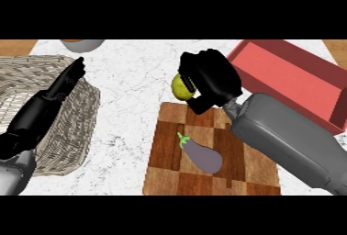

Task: Pick the pear from the cutting board and place it in the cardboard box

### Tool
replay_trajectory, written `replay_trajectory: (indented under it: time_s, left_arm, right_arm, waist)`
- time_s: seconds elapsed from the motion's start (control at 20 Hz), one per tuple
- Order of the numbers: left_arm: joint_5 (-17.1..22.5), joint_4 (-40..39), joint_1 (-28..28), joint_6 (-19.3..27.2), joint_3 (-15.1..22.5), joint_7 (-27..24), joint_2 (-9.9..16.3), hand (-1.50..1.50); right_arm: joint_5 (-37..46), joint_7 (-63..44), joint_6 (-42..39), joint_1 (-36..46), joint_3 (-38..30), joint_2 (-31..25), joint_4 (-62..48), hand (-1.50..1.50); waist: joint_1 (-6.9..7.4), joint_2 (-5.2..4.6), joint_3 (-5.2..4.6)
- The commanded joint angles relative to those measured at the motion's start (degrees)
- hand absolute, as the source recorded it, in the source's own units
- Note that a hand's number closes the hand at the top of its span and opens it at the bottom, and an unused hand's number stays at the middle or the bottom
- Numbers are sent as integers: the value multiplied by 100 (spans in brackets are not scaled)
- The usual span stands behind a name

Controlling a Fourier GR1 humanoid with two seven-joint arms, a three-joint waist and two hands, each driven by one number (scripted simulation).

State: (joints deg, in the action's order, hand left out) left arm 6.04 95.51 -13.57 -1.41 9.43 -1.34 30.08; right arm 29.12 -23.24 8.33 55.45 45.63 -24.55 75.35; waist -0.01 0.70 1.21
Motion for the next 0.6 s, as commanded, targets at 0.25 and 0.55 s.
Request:
replay_trajectory:
  time_s: [0.25,0.55]
  left_arm:
    - [-77,-668,53,58,125,-121,-416,0]
    - [-196,-369,109,71,168,-34,-463,0]
  right_arm:
    - [-15,-1032,752,151,-1516,-206,-145,150]
    - [-235,-835,571,182,-2278,-703,-719,150]
  waist:
    - [-147,-104,-126]
    - [-36,-93,-122]
